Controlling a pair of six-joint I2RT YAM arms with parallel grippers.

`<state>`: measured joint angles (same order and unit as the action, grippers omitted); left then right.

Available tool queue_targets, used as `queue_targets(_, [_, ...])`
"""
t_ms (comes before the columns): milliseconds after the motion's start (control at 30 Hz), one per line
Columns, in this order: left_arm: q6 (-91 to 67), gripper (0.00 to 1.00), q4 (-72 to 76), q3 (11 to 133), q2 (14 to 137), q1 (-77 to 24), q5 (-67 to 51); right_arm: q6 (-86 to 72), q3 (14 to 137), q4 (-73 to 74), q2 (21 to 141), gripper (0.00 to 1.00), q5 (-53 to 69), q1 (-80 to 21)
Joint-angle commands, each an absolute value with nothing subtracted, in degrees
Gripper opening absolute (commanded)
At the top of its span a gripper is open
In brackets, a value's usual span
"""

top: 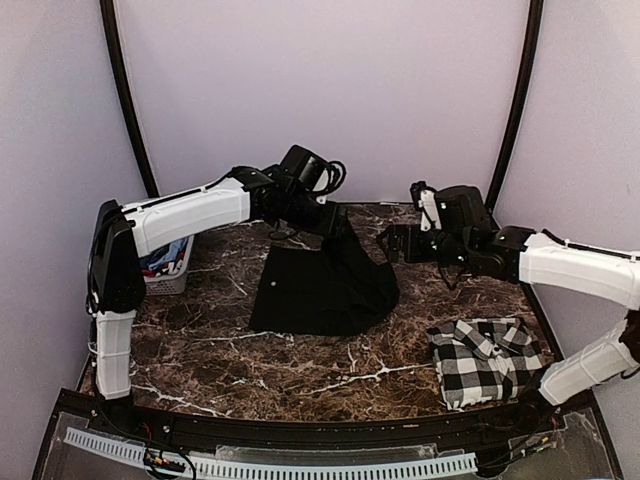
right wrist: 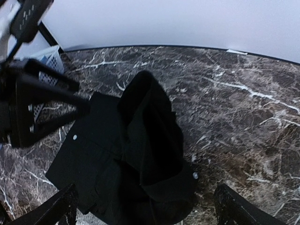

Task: Fold and stack the long sleeve shirts
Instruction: Place the crumpled shirt at the center of the board, then pick up the crumpled shirt from the center of the board.

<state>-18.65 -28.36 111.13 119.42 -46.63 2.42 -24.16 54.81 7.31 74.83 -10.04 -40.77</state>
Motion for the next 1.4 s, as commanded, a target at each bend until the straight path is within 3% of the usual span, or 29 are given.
queue_targets(0, [-18.97, 0.68, -30.32, 109.83, 117.08, -45.65, 0.24, -24.91, 56.64, 8.96, 78.26, 0.96, -12.14, -46.02])
queue_targets(200, [-20.36, 0.63, -31.03, 105.24, 117.82, -44.61, 0.18, -28.71, 56.72, 12.42, 81.08, 0.84, -13.83, -52.95])
queue_targets(400, [-22.38, 0.64, -29.64, 103.65, 120.58, -41.80, -1.49, -38.29, 55.27, 20.56, 81.16, 0.81, -23.08, -53.99])
queue_targets(633, [-21.16, 0.63, -27.03, 109.60, 127.44, -40.86, -3.42, -42.99, 54.93, 18.57, 85.62, 0.78, -16.47, -50.49])
queue_targets(800, [-20.30, 0.60, -25.73, 115.60, 132.94, -40.61, -3.79, -45.68, 54.21, 16.08, 88.31, 0.69, -14.24, -48.27])
queue_targets(900, [-20.06, 0.51, -24.28, 118.32, 135.31, -40.61, -4.25, -47.42, 52.52, 13.71, 89.11, 0.60, -13.16, -46.89])
queue_targets(1033, [-19.91, 0.30, -23.62, 120.07, 135.89, -40.61, -4.34, -47.60, 52.51, 11.19, 90.78, 0.44, -12.66, -46.48])
queue_targets(1200, [-18.46, 0.07, -24.07, 122.11, 134.46, -40.61, -2.62, -49.07, 54.75, 12.17, 93.84, 0.15, -13.43, -46.29])
queue_targets(1300, [-17.38, 0.00, -24.30, 122.29, 132.17, -40.58, -1.53, -49.26, 56.69, 14.96, 94.07, 0.00, -15.78, -46.08])
queue_targets(1367, [-16.54, 0.00, -25.09, 122.34, 130.05, -40.58, 0.26, -48.95, 58.54, 18.19, 92.99, 0.00, -18.93, -45.82])
